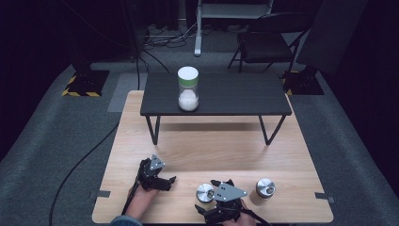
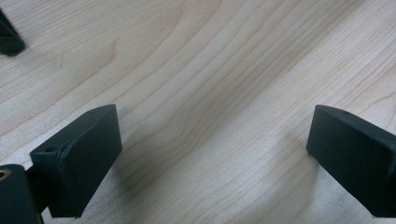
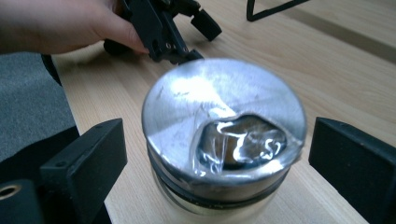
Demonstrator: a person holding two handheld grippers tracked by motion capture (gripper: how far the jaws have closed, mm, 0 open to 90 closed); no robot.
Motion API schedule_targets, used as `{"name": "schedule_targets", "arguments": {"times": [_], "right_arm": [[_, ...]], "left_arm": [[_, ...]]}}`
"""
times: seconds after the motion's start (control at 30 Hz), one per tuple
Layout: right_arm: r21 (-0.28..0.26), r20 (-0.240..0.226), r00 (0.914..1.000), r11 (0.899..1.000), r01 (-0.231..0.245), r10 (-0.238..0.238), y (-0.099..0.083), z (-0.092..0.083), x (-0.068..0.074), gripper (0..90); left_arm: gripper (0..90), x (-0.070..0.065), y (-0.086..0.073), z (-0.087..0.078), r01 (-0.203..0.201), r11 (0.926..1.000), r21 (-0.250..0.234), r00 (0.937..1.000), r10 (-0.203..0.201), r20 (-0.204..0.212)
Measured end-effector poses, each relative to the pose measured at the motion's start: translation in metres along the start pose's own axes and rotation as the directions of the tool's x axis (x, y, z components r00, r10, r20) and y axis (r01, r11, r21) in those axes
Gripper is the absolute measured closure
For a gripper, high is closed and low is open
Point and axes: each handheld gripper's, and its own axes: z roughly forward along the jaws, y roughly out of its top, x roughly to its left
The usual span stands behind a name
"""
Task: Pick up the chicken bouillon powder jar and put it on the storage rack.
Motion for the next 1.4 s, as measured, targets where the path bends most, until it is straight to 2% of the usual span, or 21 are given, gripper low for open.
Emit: {"name": "schedule_targets", "arguments": {"times": [0.3,0.67,0.87,1.4], "right_arm": [[0.011,0.005,1.0000,1.000,-0.003,0.003,-0.008,0.006,0.000,10.6],[0.023,0.017,0.9994,0.999,0.030,-0.030,-0.013,0.009,0.004,21.2],[0.022,-0.007,0.9998,1.000,0.020,-0.020,-0.015,0.010,-0.001,28.9],[0.041,-0.022,0.9996,0.999,0.019,-0.018,-0.010,0.010,-0.004,30.0]], "left_arm": [[3.2,0.000,0.000,0.000,-0.003,1.0000,0.002,1.0000,0.003,0.000],[3.2,0.000,0.000,0.000,-0.003,1.0000,0.002,1.0000,0.003,0.000],[3.2,0.000,0.000,0.000,-0.003,1.0000,0.002,1.0000,0.003,0.000],[3.2,0.000,0.000,0.000,-0.003,1.0000,0.002,1.0000,0.003,0.000]]}}
